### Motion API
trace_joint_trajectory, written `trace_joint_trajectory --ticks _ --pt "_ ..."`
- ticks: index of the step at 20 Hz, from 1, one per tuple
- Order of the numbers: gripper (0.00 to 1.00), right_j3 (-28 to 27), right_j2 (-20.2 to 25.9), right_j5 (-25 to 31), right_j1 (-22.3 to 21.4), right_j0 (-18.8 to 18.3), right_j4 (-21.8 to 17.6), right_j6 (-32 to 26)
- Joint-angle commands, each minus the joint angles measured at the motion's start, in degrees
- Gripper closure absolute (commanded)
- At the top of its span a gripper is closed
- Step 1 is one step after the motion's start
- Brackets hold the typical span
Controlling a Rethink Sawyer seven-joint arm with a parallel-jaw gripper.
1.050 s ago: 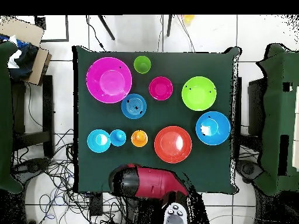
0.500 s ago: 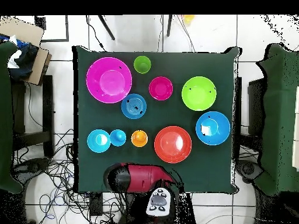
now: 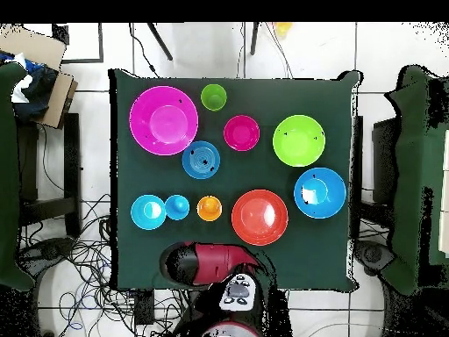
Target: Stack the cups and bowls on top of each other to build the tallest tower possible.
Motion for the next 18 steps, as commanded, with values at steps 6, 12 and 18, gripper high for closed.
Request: trace_joint_trajectory --ticks 6,12,18 --pt "0.0 -5.1 1.7 -3.5 1.0 0.8 2.5 9.6" --pt "0.0 -3.9 -0.7 -1.5 -1.8 2.6 4.5 11.8" --pt "0.0 -3.5 -0.9 -0.7 -2.5 2.5 5.1 11.2"
